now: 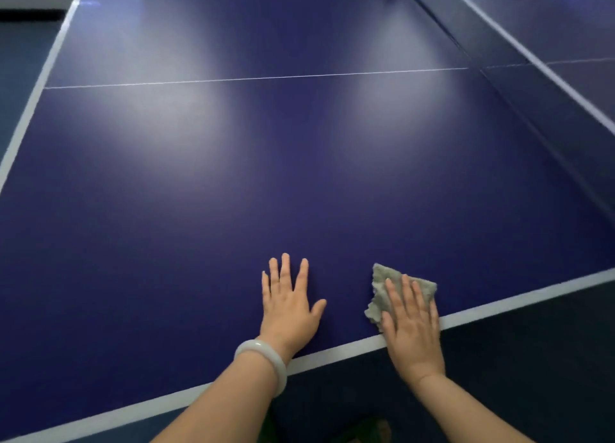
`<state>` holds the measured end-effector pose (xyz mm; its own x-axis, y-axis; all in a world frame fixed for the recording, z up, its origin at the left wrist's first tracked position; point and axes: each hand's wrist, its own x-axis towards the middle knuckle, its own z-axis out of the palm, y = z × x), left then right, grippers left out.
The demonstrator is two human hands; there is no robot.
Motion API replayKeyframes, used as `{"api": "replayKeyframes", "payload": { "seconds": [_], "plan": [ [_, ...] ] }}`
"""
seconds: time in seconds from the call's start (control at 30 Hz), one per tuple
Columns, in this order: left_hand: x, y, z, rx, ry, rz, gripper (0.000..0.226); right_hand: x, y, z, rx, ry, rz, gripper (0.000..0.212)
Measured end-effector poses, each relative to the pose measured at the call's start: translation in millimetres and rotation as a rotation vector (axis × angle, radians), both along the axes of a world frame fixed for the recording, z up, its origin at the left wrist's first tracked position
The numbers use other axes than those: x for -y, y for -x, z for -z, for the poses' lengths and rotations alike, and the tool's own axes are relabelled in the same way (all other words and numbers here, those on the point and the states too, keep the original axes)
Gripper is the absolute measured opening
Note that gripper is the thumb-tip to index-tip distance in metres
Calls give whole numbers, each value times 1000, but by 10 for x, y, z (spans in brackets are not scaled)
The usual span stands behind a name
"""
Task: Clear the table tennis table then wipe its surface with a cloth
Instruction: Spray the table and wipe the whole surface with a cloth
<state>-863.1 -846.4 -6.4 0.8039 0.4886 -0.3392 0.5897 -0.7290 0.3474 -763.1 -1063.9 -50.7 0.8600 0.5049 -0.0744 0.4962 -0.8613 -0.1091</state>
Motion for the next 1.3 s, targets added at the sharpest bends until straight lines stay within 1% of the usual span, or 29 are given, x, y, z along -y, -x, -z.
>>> {"api": "replayKeyframes", "payload": {
  "seconds": [0.1, 0.2, 0.33, 0.5, 0.57, 0.67, 0.73, 0.8, 0.9, 1.03, 1.17, 1.3],
  "plan": [
    [84, -89, 109, -111, -13, 33, 92, 124, -181, -15, -20, -69, 327, 63],
    [62, -96, 164, -150, -8, 35, 94, 42, -183, -7, -91, -130, 543, 63],
    [42, -154, 160, -228, -6, 37, 95, 15, -339, -85, -187, -340, 822, 75],
    [41, -148, 167, -225, -55, 40, 95, 159, -729, -215, -268, -618, 1145, 80],
    [48, -155, 149, -243, -81, 51, 95, 258, -827, -222, -282, -679, 1238, 77],
    [91, -233, 69, -264, -122, 38, 97, 397, -895, -204, -313, -789, 1377, 61],
    [181, -352, -5, -264, -150, -10, 98, 491, -883, -188, -341, -807, 1364, 52],
    [342, -521, -66, -250, -178, 0, 95, 606, -854, -179, -372, -783, 1298, 46],
    [689, -792, -126, -217, -196, 149, 89, 807, -835, -220, -441, -723, 1193, 42],
    [1132, -1081, -215, -221, -187, 296, 78, 1098, -875, -250, -512, -672, 1108, 40],
    [1531, -1356, -379, -174, -227, 452, 50, 1559, -914, -314, -576, -639, 1090, 36],
    [2046, -1697, -582, -167, -219, 587, 38, 2147, -968, -531, -597, -657, 1021, 32]
  ]
}}
